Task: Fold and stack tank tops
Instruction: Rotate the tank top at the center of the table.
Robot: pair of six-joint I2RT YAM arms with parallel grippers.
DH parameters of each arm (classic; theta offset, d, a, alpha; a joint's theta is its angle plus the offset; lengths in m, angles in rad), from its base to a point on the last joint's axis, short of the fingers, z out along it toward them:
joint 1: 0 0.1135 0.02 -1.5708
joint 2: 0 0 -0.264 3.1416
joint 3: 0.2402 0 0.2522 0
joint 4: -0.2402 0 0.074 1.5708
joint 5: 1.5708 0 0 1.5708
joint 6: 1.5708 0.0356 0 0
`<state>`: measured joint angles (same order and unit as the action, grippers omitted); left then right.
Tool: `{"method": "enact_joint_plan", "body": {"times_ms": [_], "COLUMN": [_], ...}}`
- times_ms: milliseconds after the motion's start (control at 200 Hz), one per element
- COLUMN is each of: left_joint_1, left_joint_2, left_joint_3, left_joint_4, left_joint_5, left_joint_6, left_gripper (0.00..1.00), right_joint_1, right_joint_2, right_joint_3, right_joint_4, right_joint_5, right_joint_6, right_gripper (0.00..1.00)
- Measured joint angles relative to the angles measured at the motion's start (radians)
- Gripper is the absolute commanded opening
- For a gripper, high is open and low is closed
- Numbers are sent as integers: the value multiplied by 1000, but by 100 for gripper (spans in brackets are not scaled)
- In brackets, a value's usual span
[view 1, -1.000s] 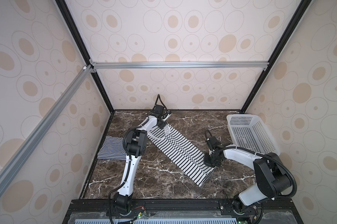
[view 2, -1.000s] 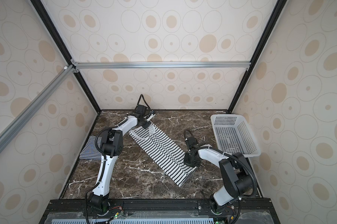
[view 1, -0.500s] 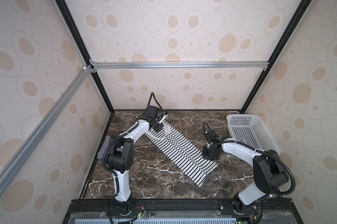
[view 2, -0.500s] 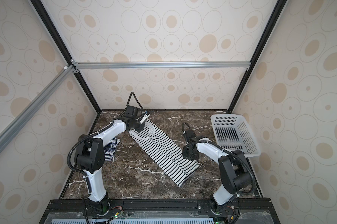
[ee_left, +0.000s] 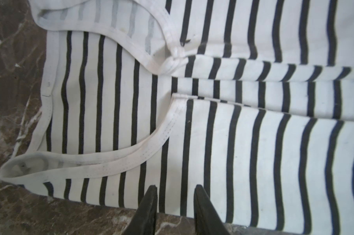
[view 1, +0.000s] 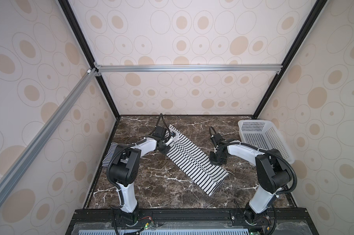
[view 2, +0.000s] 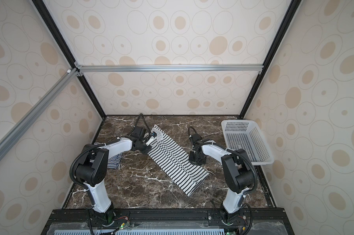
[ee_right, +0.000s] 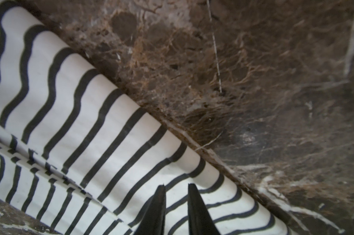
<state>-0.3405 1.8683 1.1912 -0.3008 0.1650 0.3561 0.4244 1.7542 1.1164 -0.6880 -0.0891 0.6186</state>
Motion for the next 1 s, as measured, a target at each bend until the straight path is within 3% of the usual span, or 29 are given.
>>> {"method": "enact_joint_plan", "body": {"times_ms": [535, 790, 1001], "left_joint_1": [-16, -25, -33], "left_joint_2": [101, 216, 348], "left_joint_3": [63, 222, 432], "left_joint_4": [23, 14, -38], "left_joint_5": [-39, -74, -101], "left_joint_6": [-1, 1, 4], "left_gripper": [31, 31, 31], "right_joint_1": [0, 0, 30], "right_joint_2": [4, -44, -95], "right_joint_3": [-51, -118, -183], "right_joint_4": [23, 84, 124], "right_joint_5": [8, 7, -8], "right_joint_6": [-15, -14, 6], "right_gripper": [22, 22, 22]}}
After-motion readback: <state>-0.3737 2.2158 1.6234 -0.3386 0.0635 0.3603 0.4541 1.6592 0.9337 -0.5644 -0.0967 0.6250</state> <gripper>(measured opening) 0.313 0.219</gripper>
